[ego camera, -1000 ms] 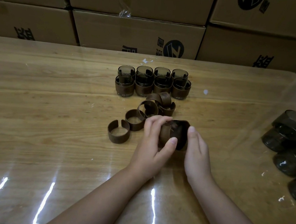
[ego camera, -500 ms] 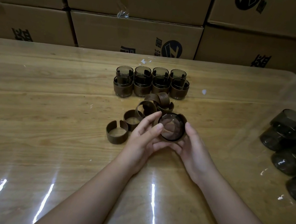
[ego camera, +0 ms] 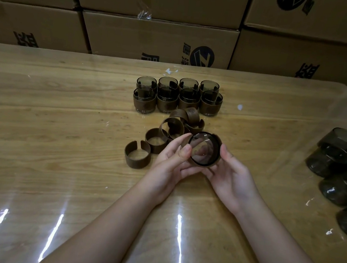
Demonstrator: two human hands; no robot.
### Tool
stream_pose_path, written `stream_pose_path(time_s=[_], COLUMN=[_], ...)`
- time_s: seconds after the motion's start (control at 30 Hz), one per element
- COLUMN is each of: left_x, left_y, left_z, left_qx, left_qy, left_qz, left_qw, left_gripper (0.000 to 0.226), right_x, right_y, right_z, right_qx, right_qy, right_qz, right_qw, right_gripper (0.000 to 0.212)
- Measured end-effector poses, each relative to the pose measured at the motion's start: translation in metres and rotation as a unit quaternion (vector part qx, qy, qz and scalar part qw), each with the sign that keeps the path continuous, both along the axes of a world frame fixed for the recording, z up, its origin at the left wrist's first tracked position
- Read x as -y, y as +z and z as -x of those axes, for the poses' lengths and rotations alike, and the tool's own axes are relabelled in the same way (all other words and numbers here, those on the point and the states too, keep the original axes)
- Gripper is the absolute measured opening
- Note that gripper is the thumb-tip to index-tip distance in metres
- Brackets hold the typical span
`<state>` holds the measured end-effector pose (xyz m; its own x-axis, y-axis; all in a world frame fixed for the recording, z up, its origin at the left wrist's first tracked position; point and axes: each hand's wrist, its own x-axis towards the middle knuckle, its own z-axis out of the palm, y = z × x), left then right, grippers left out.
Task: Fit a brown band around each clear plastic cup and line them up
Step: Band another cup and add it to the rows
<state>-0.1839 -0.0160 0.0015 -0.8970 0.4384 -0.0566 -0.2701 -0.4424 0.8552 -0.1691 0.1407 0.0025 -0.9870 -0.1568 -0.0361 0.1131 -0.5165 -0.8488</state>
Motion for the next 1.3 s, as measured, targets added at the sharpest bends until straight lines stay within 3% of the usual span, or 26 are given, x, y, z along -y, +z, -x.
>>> stream_pose_path(time_s=[0.43, 0.57, 0.63, 0.8, 0.9, 1.0, 1.07, 1.13, 1.2, 1.3], left_x=[0.000, 0.001, 0.001, 0.000, 0.000, 0.003, 0.001, -0.004, -0.010, -0.012], left_y=[0.001, -0.001, -0.002, -0.004, -0.006, -0.005, -0.002, -0.002, -0.004, -0.009], left_z=[-0.001, -0.001, -0.001, 0.001, 0.002, 0.004, 0.004, 0.001, -0.004, -0.005], left_qx=[-0.011, -0.021, -0.024, -0.025, -0.032, 0.009, 0.024, -0.002, -0.056, -0.118], left_qy=[-0.014, -0.031, -0.036, -0.042, -0.041, -0.022, 0.016, 0.050, 0.061, 0.044], left_qz=[0.018, 0.008, 0.003, -0.007, -0.013, -0.048, -0.029, 0.047, 0.134, 0.198], left_qw=[1.000, 0.999, 0.999, 0.999, 0.999, 0.999, 0.999, 0.998, 0.988, 0.972], left_gripper=[0.110, 0.107, 0.105, 0.097, 0.075, 0.052, 0.053, 0.059, 0.065, 0.059], right_x=[-0.002, -0.004, -0.005, -0.004, -0.003, 0.000, 0.003, 0.008, 0.015, 0.019], right_y=[0.003, 0.006, 0.007, 0.009, 0.009, 0.013, 0.015, 0.016, 0.015, 0.013], right_z=[-0.002, -0.002, -0.002, -0.003, -0.002, -0.005, -0.010, -0.017, -0.023, -0.025], right_qx=[0.050, 0.059, 0.053, 0.022, 0.007, -0.027, -0.072, -0.133, -0.202, -0.268], right_qy=[0.026, 0.045, 0.055, 0.090, 0.073, 0.029, -0.022, -0.092, -0.134, -0.160], right_qz=[0.087, 0.121, 0.132, 0.145, 0.130, 0.046, -0.110, -0.283, -0.413, -0.488], right_qw=[0.995, 0.990, 0.988, 0.985, 0.989, 0.998, 0.991, 0.946, 0.878, 0.815], right_gripper=[0.042, 0.078, 0.085, 0.079, 0.072, 0.065, 0.056, 0.056, 0.058, 0.055])
